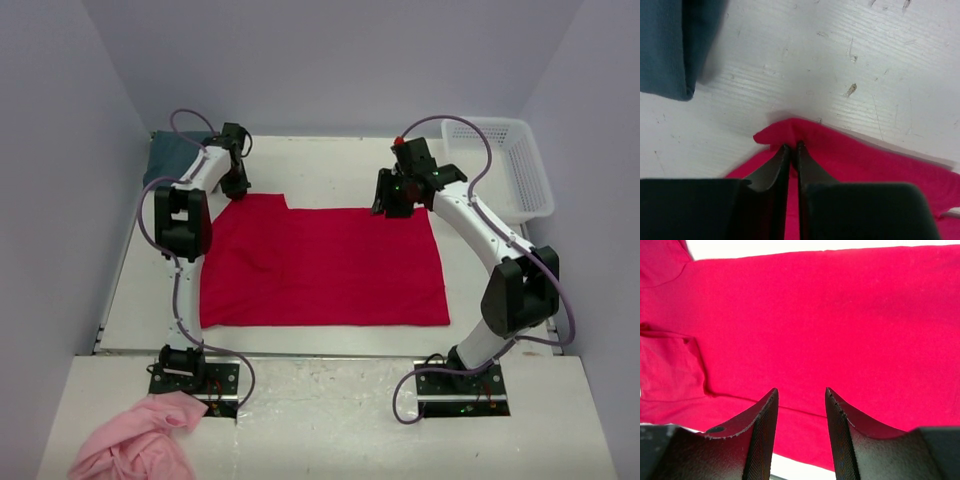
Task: Fold and stack the t-shirts
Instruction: Grap the side of the flattened tshirt furthest away from the robot with both arms
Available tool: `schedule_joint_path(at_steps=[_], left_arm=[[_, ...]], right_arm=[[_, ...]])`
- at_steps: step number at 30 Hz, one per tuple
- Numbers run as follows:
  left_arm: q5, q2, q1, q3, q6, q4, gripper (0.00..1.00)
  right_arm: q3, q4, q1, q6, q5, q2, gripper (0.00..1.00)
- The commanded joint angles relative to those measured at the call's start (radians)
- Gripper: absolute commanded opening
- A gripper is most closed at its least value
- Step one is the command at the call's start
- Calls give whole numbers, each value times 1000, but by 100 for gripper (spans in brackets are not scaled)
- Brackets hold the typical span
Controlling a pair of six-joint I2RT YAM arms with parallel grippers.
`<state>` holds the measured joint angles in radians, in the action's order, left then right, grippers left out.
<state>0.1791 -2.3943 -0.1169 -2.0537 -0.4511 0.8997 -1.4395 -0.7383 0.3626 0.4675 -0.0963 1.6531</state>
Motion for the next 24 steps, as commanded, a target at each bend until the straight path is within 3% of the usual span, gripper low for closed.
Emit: schedule_joint_path(at_steps=[1, 2, 8, 14, 24], left_arm=[[23, -46, 3, -28, 15, -8, 5], [25, -42, 3, -26, 15, -18, 0], [33, 53, -3, 7, 19, -33, 0], [105, 253, -58, 90, 12, -42, 0], [143, 550, -173, 441, -26, -85, 0]], right_arm=[[19, 17, -2, -7, 12, -50, 44], [28, 19, -2, -7, 12, -47, 44], [62, 54, -1, -3, -3, -35, 44], [62, 63, -1, -1, -16, -6, 43], [74, 66, -1, -3, -20, -9, 43]])
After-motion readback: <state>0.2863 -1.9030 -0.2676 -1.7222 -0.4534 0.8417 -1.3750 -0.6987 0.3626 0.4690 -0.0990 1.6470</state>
